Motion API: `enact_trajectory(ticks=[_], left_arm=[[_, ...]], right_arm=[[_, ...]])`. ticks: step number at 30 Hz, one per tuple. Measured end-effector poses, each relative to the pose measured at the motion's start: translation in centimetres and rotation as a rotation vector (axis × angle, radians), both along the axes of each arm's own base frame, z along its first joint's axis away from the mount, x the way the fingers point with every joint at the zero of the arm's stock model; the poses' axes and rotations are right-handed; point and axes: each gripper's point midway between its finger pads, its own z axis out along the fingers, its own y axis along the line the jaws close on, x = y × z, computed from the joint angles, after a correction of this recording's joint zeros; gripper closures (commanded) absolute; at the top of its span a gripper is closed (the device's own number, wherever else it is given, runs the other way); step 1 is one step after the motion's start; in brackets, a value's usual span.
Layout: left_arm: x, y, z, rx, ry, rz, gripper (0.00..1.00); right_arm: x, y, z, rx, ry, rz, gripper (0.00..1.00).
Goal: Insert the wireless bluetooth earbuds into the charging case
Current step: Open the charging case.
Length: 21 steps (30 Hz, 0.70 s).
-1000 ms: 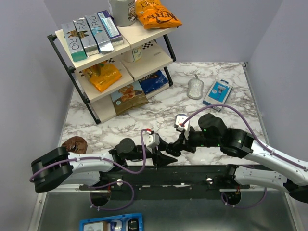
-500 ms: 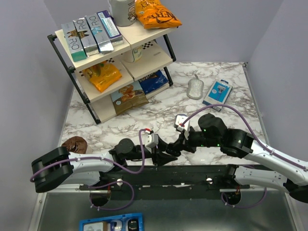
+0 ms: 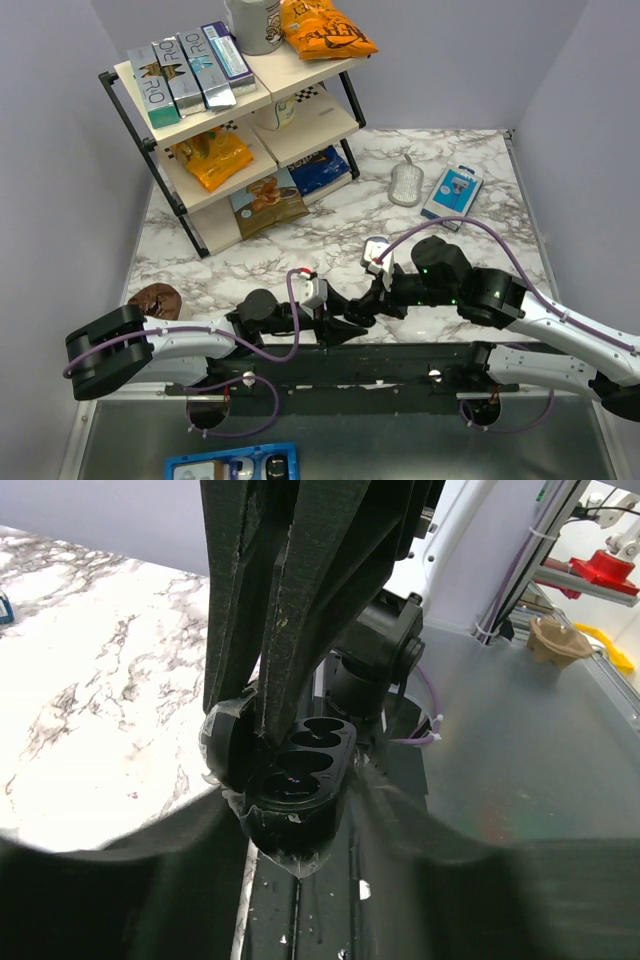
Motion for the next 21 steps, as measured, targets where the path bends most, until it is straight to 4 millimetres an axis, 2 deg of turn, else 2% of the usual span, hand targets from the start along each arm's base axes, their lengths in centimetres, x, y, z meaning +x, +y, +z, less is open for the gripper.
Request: enact_trajectory(ticks=[8,12,16,19,21], left_arm=[[0.09,0.09,0.09,-0.008,0.001,0.005,0.42],[0.08,0.11,0.12,-0.011,0.0,0.005,0.5],[0.07,0.1,0.3,-0.018,0.0,0.005,0.53],[0.06,0.07,0.41,-0.023,0.002,0.004,0.61],[0.05,0.04,0.34,-0.023,0.007,0.003,0.71]], right_arm=[[0.0,0.0,-0.03,0.0,0.001,0.0,0.99],[0.0,0.0,-0.03,0.0,0.001,0.0,0.99],[-0.01,0.0,-0.02,0.0,0.002,0.0,0.99],[0.0,0.01,-0.05,0.0,0.002,-0.001,0.99],[-0.05,0.02,-0.12,-0.001,0.002,0.002,0.99]])
